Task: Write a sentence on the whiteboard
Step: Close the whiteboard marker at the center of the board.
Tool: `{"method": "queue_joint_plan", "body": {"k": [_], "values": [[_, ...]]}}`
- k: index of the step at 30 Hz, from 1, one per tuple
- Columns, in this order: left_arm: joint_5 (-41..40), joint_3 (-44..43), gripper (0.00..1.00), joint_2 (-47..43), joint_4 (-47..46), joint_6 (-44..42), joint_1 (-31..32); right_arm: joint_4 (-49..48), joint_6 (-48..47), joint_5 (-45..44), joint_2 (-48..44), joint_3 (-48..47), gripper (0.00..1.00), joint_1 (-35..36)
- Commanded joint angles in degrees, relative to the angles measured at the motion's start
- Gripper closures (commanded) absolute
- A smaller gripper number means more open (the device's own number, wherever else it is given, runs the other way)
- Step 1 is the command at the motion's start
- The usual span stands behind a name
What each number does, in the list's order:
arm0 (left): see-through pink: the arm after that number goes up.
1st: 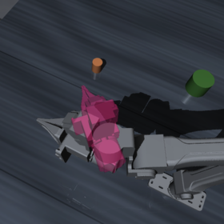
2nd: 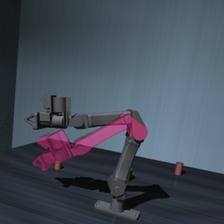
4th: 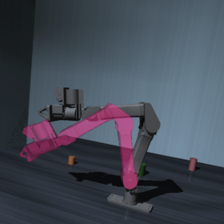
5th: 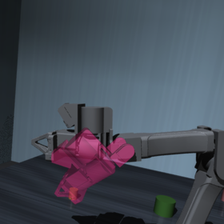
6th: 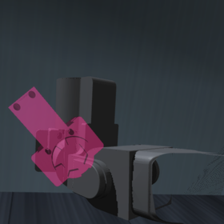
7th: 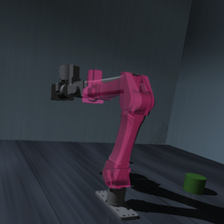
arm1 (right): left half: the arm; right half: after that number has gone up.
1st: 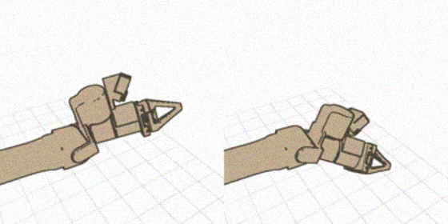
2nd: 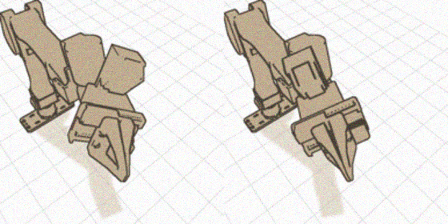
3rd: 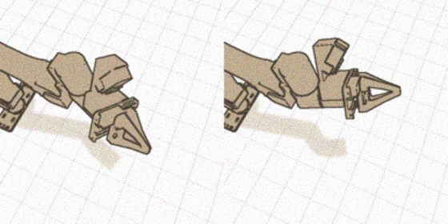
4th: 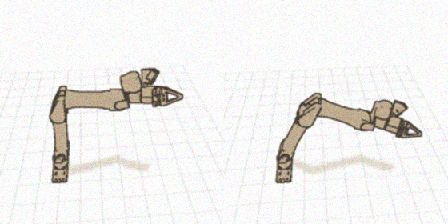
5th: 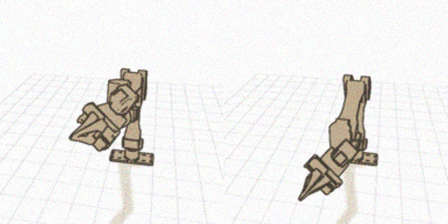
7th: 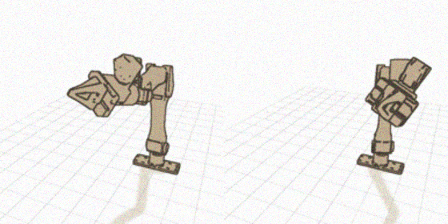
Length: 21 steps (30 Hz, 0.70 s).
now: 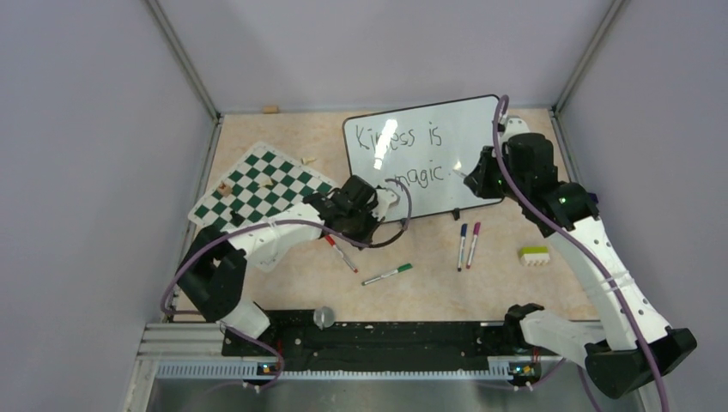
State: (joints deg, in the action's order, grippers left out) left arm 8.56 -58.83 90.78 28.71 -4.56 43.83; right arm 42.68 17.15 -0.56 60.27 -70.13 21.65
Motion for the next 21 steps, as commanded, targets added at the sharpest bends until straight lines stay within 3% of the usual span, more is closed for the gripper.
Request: {"method": "queue_joint_plan", "body": {"k": [1,6,11,16,21], "values": [[2.11,-5.59,1.0,-6.64,3.36,10.15,0.18,-3.0,1.68,1.05,-1.41,-0.18,1.0,0.33],[2.61,-11.68,1.0,-11.9,6.48,21.04,0.11,-3.76,1.48,2.81,-1.14,-0.8,1.0,0.33],[0.32,-14.11,1.0,-17.48,2.23,33.76,-1.33,-6.37,2.0,2.07,-0.61,-1.12,1.0,2.24],[7.74,-15.02,1.0,-19.2,-4.67,47.76,-12.78,-10.2,3.52,0.87,2.66,-2.96,1.0,8.45],[17.33,-11.6,1.0,-19.72,-20.13,69.79,-26.02,-16.71,4.59,0.08,4.92,-3.89,1.0,12.24]]}}
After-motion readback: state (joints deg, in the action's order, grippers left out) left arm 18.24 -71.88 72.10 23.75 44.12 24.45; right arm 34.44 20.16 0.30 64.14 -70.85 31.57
